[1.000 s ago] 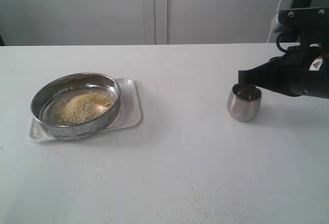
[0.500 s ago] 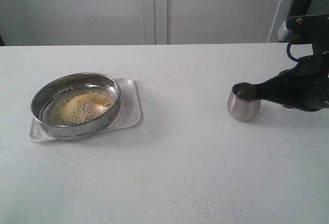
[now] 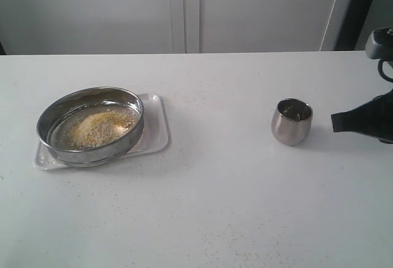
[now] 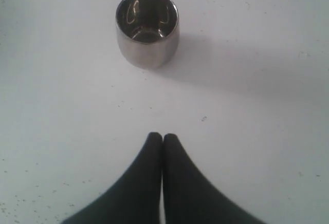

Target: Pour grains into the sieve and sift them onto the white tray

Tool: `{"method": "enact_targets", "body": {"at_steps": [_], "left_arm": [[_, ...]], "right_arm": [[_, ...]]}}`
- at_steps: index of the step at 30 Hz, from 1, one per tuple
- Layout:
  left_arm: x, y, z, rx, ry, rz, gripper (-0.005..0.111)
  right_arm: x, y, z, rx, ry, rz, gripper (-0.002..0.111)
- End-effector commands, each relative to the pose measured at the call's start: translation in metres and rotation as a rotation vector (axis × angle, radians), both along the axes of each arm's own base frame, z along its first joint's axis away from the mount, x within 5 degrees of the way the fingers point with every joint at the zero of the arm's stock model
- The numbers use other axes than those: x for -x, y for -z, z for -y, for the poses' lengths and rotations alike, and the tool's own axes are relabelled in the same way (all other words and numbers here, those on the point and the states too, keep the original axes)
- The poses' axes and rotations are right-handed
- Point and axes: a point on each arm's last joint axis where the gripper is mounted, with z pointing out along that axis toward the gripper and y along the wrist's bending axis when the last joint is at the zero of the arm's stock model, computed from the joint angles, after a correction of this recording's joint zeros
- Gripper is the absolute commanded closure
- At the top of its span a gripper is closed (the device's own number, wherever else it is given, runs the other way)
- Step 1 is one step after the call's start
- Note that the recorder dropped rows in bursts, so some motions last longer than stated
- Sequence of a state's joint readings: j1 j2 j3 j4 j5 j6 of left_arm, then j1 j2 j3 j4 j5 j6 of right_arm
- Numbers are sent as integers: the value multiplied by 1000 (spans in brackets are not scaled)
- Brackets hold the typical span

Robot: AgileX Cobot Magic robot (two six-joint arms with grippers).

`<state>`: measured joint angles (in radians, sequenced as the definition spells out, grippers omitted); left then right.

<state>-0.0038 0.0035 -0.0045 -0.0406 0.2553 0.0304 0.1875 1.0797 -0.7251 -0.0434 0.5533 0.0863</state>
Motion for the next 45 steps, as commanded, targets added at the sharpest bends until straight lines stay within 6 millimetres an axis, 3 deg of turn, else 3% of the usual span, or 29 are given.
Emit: {"method": "enact_targets", "body": {"at_steps": [1,13,45], "left_arm": [[0,1,0,7,-1,0,107],[0,1,0,7,-1,0,107],[0,1,0,7,-1,0,107]], "right_arm": [[8,-8,4,-11,29,24,108],[22,-18,6,-48,50,34,108],[22,-18,5,-58,49,43,108]]}}
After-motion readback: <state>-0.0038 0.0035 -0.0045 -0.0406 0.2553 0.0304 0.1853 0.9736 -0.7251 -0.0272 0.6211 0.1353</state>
